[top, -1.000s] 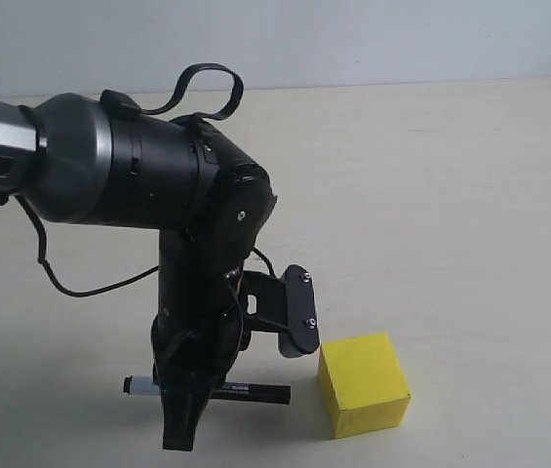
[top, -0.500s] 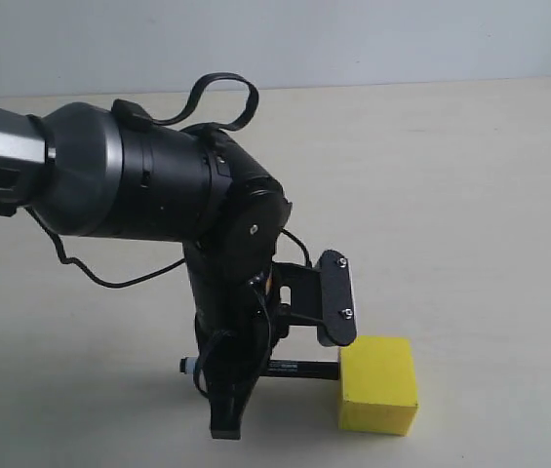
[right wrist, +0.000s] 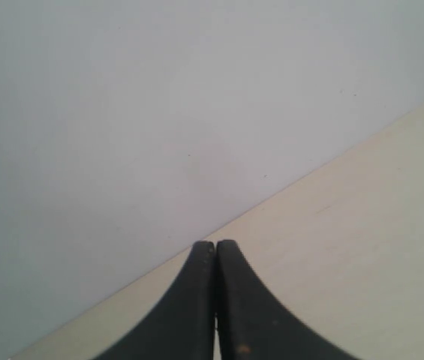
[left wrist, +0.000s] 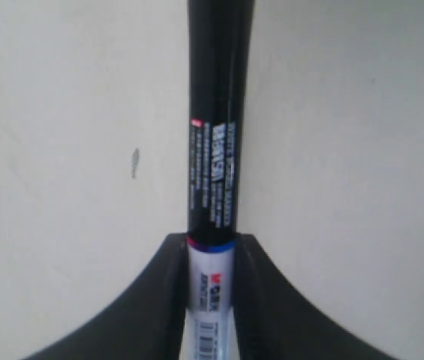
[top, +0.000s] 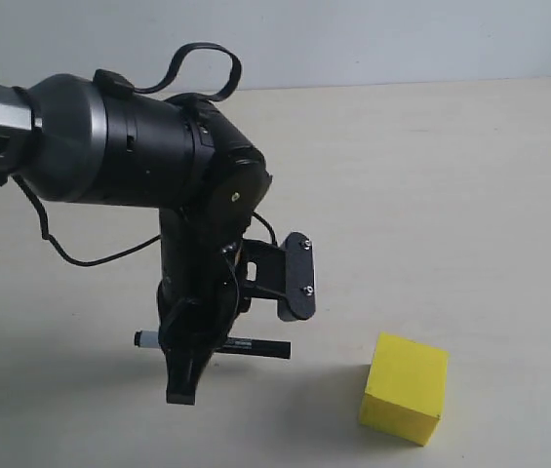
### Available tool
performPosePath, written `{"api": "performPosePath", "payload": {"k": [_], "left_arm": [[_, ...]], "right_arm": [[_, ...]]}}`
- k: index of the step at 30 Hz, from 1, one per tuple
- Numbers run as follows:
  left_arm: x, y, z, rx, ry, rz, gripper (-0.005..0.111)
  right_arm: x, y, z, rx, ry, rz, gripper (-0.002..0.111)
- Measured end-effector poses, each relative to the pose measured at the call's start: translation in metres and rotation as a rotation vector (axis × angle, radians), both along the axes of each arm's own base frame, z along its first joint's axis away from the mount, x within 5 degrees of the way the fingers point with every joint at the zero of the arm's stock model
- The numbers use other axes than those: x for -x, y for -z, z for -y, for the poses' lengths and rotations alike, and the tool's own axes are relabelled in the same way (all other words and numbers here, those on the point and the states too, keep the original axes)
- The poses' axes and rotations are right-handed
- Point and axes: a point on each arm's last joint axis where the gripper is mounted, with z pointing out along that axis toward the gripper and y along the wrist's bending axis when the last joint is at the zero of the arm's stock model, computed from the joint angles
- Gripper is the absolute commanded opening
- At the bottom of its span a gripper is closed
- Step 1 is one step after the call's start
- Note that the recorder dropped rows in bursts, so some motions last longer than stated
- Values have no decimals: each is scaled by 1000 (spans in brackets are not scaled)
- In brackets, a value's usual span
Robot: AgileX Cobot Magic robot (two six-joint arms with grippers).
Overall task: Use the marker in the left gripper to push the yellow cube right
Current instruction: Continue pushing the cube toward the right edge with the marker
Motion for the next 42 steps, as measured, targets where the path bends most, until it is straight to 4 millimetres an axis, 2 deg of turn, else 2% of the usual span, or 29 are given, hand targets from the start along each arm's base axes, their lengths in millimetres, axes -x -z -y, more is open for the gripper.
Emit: {"api": "performPosePath", "payload": {"k": [3, 7, 18, 22, 29, 32, 35, 42], "left_arm": [[-2, 0, -2, -4, 4, 1, 0], [5, 0, 6, 15, 50, 0, 0], [26, -8, 55, 171, 120, -15, 0], [27, -7, 55, 146, 122, -41, 0], [11, -8, 29, -6, 44, -71, 0], [7, -8, 25, -19, 35, -57, 0], [9, -8, 31, 13, 47, -42, 0], [33, 1, 60, 70, 153, -22, 0]], "right_arm": [[0, 0, 0, 0, 0, 0, 0], [0, 0, 0, 0, 0, 0, 0], [0, 0, 0, 0, 0, 0, 0], [0, 0, 0, 0, 0, 0, 0], [0, 0, 0, 0, 0, 0, 0], [0, 0, 0, 0, 0, 0, 0], [0, 0, 0, 0, 0, 0, 0], [0, 0, 0, 0, 0, 0, 0]]}}
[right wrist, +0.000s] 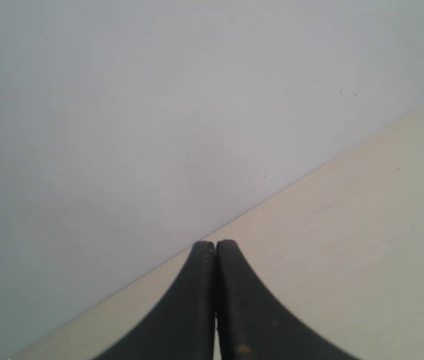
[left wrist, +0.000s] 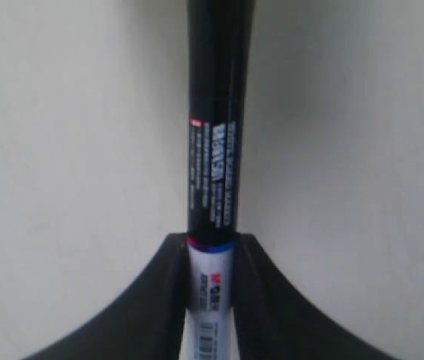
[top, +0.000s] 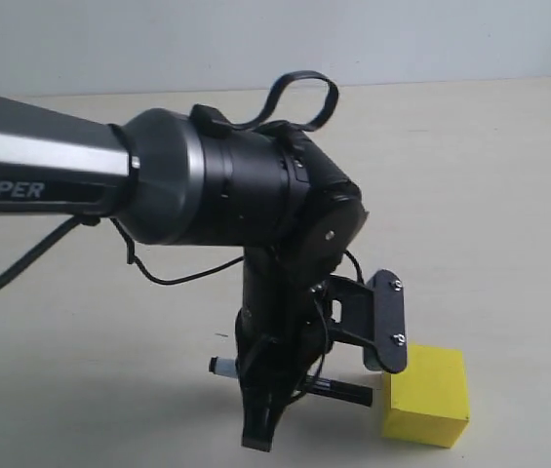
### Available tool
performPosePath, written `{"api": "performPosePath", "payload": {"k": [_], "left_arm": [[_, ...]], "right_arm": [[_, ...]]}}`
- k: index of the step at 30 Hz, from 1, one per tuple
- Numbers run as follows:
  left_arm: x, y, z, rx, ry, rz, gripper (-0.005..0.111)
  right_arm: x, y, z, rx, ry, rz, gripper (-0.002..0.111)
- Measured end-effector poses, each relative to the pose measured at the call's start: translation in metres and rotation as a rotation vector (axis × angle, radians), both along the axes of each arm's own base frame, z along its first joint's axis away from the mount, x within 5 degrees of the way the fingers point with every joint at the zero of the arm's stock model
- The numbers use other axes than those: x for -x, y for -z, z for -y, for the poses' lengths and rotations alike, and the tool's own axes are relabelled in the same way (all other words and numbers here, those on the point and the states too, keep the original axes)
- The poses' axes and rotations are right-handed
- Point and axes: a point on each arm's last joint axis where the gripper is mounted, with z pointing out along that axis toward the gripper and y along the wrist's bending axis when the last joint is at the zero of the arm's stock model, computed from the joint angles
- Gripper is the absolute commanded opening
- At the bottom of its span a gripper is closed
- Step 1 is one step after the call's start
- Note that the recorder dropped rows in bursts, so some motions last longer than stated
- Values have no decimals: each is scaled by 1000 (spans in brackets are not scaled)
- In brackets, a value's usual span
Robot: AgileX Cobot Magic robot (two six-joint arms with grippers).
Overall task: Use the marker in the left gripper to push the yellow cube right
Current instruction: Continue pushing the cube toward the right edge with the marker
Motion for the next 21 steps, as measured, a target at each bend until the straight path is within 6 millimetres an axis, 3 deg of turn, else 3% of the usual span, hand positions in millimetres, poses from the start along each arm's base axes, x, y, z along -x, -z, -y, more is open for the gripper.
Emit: {"api": "performPosePath", "payload": {"k": [6, 13, 21], "left_arm": [[3, -13, 26, 84, 10, 4, 0], [-2, -7, 4, -43, -47, -62, 0], [-4, -2, 6, 1, -127, -34, 0]], "right_arm": [[0, 0, 0, 0, 0, 0, 0], [0, 0, 0, 0, 0, 0, 0], [0, 0, 0, 0, 0, 0, 0]]}}
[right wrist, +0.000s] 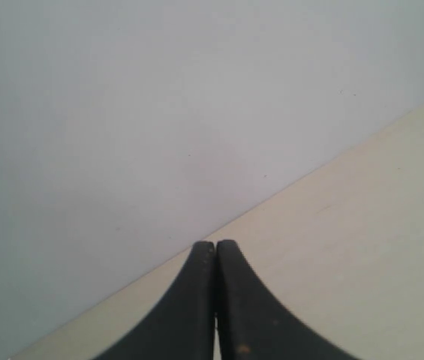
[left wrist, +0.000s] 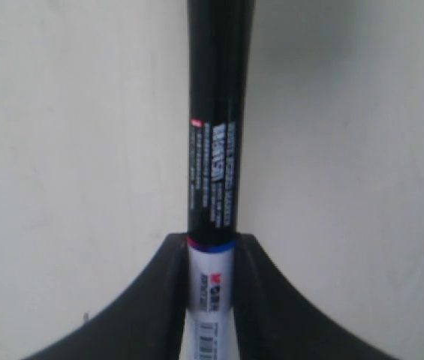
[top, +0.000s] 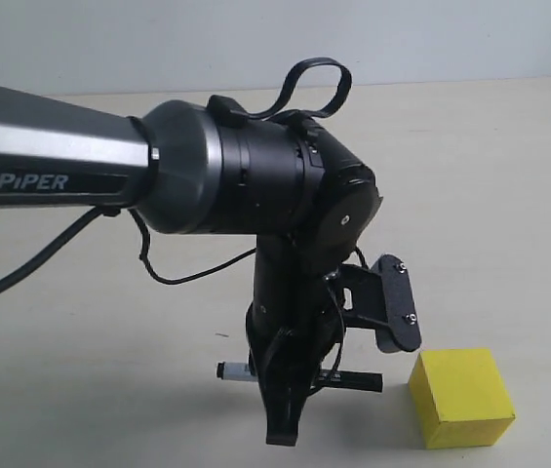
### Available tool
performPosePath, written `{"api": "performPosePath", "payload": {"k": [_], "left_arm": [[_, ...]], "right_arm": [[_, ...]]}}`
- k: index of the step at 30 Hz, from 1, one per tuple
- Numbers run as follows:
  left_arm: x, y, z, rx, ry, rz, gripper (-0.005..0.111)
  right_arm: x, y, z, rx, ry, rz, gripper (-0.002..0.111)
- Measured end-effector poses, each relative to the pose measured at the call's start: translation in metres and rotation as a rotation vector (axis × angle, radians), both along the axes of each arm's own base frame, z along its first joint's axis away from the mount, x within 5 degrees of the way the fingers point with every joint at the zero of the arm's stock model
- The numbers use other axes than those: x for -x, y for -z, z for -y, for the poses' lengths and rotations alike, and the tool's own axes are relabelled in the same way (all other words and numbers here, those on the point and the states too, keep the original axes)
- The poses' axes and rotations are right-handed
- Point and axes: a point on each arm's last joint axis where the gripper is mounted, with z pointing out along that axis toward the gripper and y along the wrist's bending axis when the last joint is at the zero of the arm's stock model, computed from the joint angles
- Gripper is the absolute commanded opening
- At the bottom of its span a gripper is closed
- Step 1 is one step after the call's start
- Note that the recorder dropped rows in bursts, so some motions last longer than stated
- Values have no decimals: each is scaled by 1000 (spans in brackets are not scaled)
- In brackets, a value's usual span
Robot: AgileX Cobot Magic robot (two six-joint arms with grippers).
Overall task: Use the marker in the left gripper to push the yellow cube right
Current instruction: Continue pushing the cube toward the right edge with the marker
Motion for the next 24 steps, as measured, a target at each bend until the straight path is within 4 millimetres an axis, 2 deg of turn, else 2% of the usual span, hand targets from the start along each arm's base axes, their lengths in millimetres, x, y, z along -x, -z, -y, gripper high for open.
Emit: {"api": "performPosePath", "payload": {"k": [4, 12, 24], "left_arm": [[3, 3, -11, 30, -28, 49, 0], [12, -11, -28, 276, -143, 189, 0], [15, 9, -36, 153, -163, 138, 0]], "right_arm": [[0, 0, 0, 0, 0, 0, 0], [0, 0, 0, 0, 0, 0, 0], [0, 0, 0, 0, 0, 0, 0]]}}
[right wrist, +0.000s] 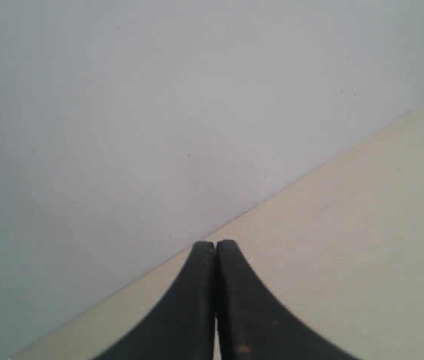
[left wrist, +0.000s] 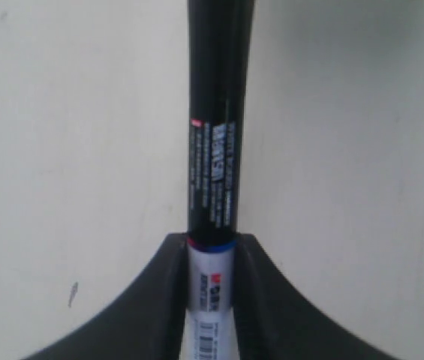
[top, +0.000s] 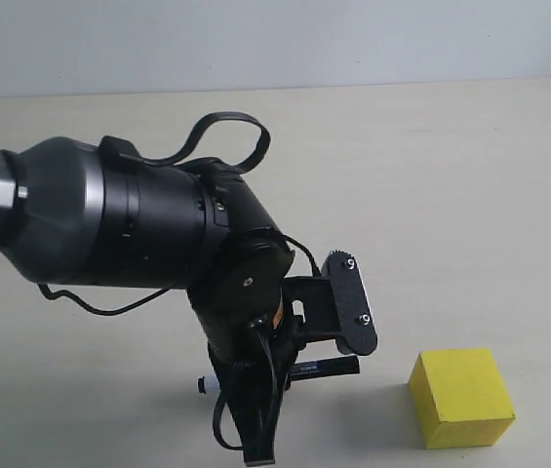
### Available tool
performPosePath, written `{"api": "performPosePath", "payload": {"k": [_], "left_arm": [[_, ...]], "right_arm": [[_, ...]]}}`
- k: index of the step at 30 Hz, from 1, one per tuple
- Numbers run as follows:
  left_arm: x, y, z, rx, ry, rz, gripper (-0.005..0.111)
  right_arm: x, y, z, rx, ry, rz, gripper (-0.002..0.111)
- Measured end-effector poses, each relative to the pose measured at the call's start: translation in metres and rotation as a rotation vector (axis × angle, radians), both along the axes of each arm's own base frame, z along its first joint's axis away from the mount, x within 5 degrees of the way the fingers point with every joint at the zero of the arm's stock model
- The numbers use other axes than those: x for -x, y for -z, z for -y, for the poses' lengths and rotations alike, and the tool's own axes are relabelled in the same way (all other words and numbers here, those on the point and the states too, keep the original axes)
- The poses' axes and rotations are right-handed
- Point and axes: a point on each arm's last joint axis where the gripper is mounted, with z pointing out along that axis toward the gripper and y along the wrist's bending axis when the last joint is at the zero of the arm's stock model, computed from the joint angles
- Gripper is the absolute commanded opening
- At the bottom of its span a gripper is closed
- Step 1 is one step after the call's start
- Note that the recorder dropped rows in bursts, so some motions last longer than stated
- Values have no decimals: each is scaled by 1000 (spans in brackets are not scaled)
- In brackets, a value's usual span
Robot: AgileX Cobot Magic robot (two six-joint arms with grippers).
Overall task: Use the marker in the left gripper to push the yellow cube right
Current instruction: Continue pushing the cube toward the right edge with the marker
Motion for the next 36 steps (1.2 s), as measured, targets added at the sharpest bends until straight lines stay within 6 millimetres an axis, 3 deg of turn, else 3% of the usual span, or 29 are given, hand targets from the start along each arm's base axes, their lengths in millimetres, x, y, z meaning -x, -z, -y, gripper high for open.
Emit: {"api": "performPosePath", "payload": {"k": [4, 19, 30, 36], "left_arm": [[-3, 6, 6, -41, -1, -19, 0], [3, 8, 57, -16, 73, -5, 0], [-1, 10, 41, -153, 96, -41, 0], [-3, 11, 44, -127, 175, -21, 0]], "right_arm": [[0, 0, 0, 0, 0, 0, 0], [0, 0, 0, 0, 0, 0, 0], [0, 0, 0, 0, 0, 0, 0], [0, 0, 0, 0, 0, 0, 0]]}}
